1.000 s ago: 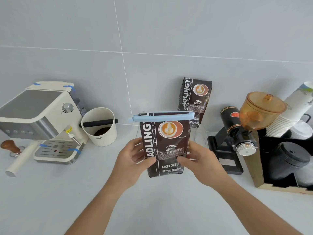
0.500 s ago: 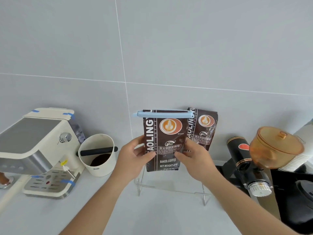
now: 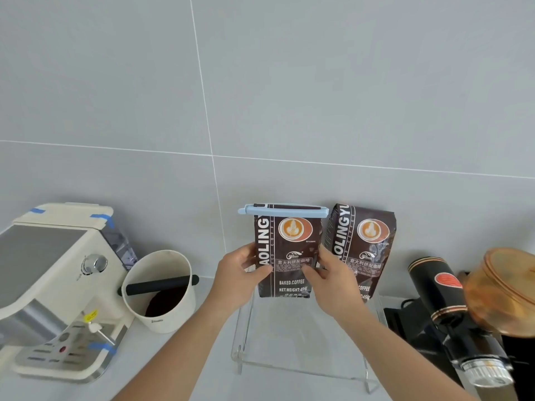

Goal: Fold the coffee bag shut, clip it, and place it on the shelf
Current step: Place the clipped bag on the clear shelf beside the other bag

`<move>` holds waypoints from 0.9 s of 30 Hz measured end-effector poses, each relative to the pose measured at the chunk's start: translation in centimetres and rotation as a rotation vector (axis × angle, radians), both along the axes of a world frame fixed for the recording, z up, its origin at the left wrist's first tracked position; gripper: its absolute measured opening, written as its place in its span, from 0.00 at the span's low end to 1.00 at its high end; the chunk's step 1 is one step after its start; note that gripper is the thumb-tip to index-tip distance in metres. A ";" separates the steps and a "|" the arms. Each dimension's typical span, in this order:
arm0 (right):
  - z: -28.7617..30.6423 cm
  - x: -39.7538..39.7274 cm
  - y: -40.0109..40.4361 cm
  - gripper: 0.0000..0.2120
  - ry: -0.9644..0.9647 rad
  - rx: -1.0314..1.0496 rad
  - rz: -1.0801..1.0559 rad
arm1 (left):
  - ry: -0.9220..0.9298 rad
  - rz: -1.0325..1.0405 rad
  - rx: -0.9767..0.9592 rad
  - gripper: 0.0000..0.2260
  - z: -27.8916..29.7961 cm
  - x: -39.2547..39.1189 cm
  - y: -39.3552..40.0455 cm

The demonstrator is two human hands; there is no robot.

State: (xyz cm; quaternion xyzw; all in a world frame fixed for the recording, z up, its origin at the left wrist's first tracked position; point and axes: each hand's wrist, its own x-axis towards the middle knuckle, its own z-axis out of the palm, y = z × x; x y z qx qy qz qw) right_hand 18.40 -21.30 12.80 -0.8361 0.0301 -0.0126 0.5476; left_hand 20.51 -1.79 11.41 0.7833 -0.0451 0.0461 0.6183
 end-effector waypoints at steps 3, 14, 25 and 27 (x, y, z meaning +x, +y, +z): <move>-0.7 0.8 0.4 0.22 0.009 -0.027 -0.039 | 0.012 0.006 0.018 0.17 -0.7 1.2 0.0; -2.0 2.0 1.2 0.22 0.011 -0.018 -0.067 | 0.007 0.051 0.041 0.14 -1.9 2.8 -0.7; -2.1 2.6 0.9 0.17 -0.011 0.077 -0.068 | 0.021 0.069 0.092 0.11 -1.0 3.7 -1.3; -2.1 2.6 0.7 0.16 0.010 0.094 -0.061 | 0.052 0.070 0.063 0.11 -1.1 3.7 -1.3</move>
